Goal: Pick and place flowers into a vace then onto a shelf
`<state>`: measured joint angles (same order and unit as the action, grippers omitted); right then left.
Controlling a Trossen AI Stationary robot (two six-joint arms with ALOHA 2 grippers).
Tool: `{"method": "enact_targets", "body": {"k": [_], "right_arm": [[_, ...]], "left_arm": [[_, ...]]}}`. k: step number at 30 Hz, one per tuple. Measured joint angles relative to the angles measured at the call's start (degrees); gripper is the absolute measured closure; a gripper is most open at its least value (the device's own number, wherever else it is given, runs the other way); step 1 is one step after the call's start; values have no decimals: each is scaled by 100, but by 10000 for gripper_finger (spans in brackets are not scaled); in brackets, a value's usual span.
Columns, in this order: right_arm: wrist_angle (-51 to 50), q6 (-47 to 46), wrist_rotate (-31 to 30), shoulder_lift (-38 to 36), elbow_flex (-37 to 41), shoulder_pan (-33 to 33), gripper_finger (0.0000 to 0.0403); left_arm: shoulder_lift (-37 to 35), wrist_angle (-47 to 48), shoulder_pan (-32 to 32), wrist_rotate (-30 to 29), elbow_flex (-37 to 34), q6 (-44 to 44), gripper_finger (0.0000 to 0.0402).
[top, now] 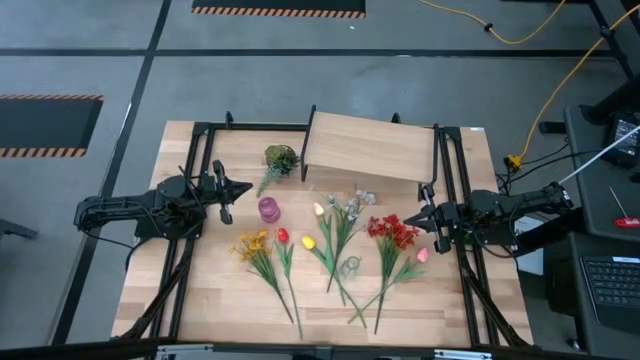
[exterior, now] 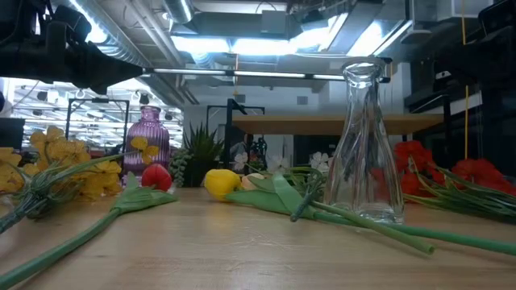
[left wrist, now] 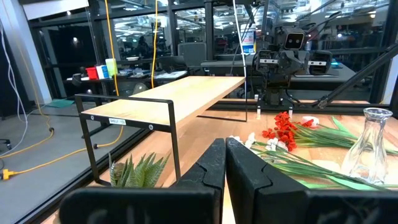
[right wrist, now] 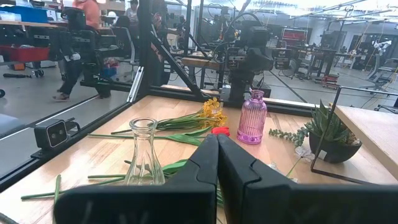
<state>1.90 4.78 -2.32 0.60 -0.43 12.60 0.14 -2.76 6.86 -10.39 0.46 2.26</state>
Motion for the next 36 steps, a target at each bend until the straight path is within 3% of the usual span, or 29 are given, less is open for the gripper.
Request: {"method": "enact_targets", "body": {"k": [9,36], "right_arm": [[179,5,-396,0,1,1,397],[96,452,-425,0,0,2,397]], "left_arm": [[0,0,0,0,1,1,395],[0,-267,1,-42,-1,237,395]]}}
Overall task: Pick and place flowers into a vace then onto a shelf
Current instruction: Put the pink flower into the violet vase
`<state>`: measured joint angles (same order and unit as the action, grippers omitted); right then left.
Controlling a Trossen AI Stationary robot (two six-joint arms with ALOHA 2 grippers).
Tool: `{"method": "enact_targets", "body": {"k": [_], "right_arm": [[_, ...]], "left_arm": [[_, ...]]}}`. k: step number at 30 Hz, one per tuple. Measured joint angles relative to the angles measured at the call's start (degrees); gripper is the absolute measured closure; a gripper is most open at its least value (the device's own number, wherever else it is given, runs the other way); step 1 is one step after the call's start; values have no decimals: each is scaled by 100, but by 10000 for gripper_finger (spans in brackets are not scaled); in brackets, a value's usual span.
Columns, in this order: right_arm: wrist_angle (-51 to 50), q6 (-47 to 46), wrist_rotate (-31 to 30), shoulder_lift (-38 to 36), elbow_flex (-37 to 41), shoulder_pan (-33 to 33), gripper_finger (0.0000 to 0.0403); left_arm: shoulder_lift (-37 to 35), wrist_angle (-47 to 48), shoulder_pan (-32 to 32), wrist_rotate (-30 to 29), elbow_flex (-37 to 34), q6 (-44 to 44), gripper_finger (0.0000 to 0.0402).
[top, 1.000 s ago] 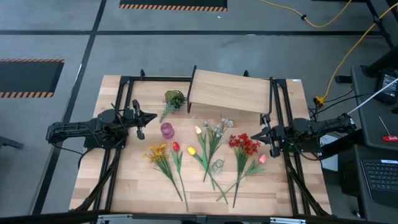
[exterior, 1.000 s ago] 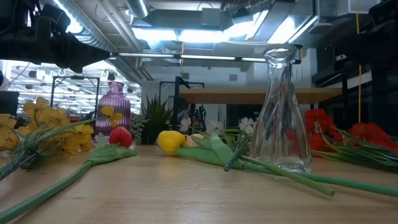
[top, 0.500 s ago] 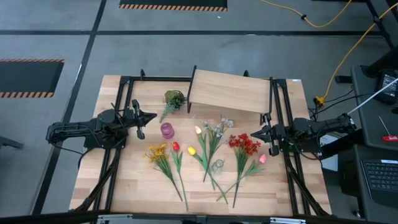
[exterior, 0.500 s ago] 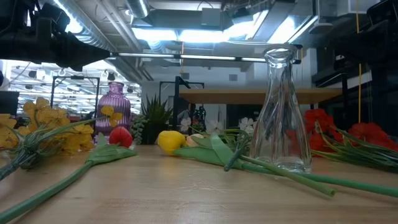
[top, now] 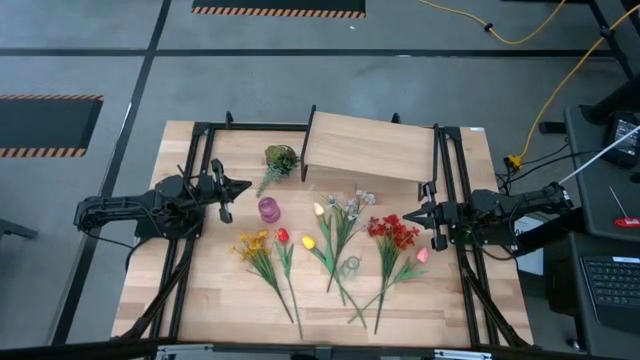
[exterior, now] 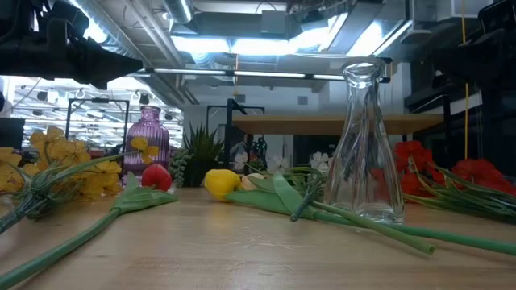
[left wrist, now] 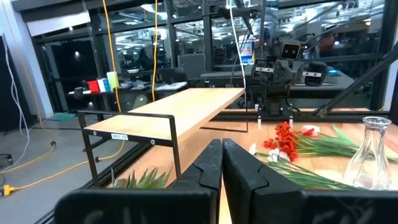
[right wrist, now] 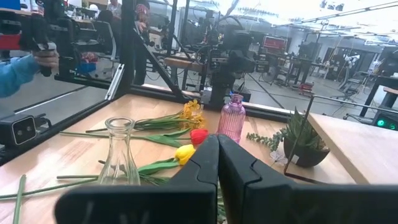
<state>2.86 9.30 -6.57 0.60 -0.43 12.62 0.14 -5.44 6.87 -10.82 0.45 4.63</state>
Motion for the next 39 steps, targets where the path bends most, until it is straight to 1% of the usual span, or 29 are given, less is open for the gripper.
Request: {"method": "enact_targets", "body": {"k": [7,13,16,19,23,27,32,35,39], "right_arm": [[1,-159,4,0,0,-1,397],[74,-148,6,0,0,-2,397],[76,-173,7,0,2,-2,397],[73,-327,14,0,1,-1,397],[-10,-374,15,2,0,-2,397],[-19,-655,10,9,1,-9,399],[0,-943,-313,355,-2,-9,401],[-73,-1327,-676,671,-75,-9,401],[-74,-1520,-735,1144,-360,-11,402]], "left_arm": [[0,3,0,25,1,-10,396],[0,3,-1,302,1,-88,396],[0,3,0,344,2,-86,396],[0,19,-1,353,2,-84,396],[0,95,0,564,0,93,396],[49,139,0,657,2,82,398],[452,139,-2,650,91,-58,399],[894,133,-2,642,231,-307,400],[1569,134,0,581,502,-404,400]]}}
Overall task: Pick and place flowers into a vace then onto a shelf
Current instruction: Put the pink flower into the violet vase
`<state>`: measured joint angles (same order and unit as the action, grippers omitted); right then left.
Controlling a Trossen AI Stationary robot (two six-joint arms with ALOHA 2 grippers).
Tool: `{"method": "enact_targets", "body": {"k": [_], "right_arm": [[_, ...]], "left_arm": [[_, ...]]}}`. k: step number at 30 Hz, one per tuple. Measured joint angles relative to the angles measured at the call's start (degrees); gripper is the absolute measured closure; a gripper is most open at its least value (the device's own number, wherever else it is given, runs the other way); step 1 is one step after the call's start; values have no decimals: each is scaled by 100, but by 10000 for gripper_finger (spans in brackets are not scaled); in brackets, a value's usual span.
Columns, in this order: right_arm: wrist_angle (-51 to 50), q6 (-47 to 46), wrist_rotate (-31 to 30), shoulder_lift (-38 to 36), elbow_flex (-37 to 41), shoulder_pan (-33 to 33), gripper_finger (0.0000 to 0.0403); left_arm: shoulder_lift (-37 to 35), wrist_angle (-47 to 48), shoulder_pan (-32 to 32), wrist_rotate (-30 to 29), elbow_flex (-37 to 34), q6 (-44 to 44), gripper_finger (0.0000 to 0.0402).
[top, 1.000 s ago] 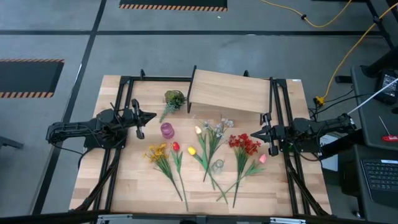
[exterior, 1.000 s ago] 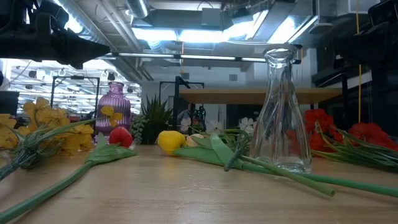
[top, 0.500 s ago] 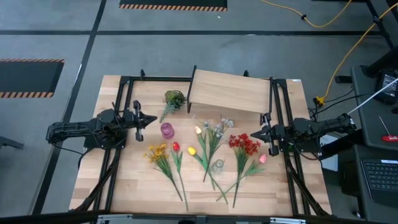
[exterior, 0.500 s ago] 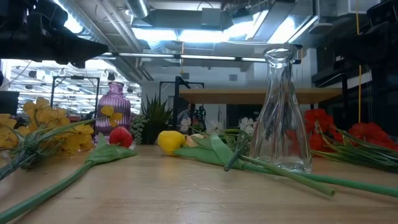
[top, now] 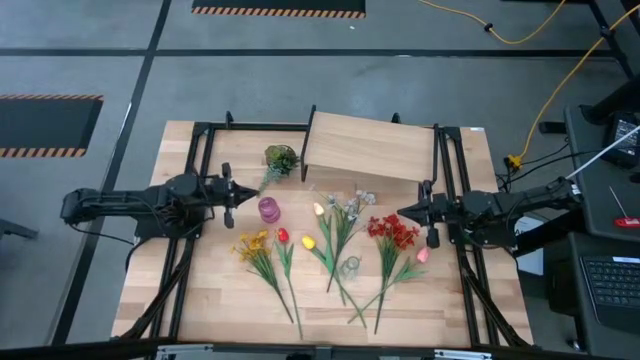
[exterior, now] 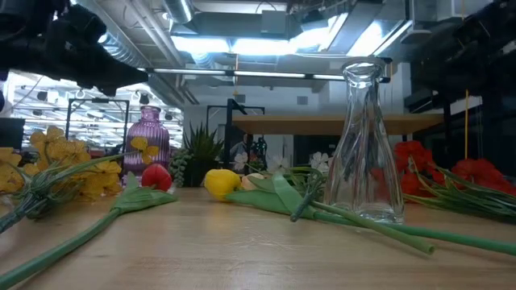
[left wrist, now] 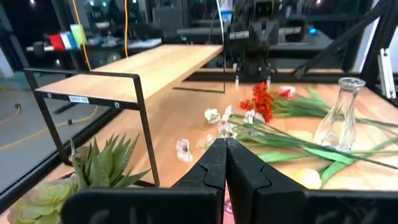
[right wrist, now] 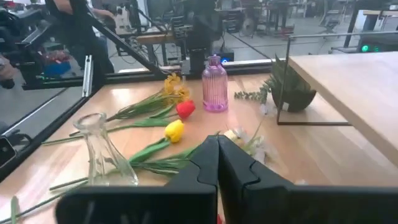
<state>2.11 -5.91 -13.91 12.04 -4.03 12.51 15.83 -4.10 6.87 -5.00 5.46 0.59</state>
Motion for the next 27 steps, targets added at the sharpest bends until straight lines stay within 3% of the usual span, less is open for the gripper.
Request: {"method": "enact_targets", "body": {"k": [7,15,21,27], "right_arm": [[22,407,-3,835,-793,0,402],[283,506,-4,1327,-1165,0,398],[413,1164,-15,1385,-1168,0,384],[410,1211,-13,1385,-1168,0,389]], "left_arm": [[984,4,-1,-190,582,215,401],[1460,255,-77,-311,1230,359,400],[1909,965,-661,-1210,1766,283,399],[2291,413,-1437,-1386,1885,196,400]]}}
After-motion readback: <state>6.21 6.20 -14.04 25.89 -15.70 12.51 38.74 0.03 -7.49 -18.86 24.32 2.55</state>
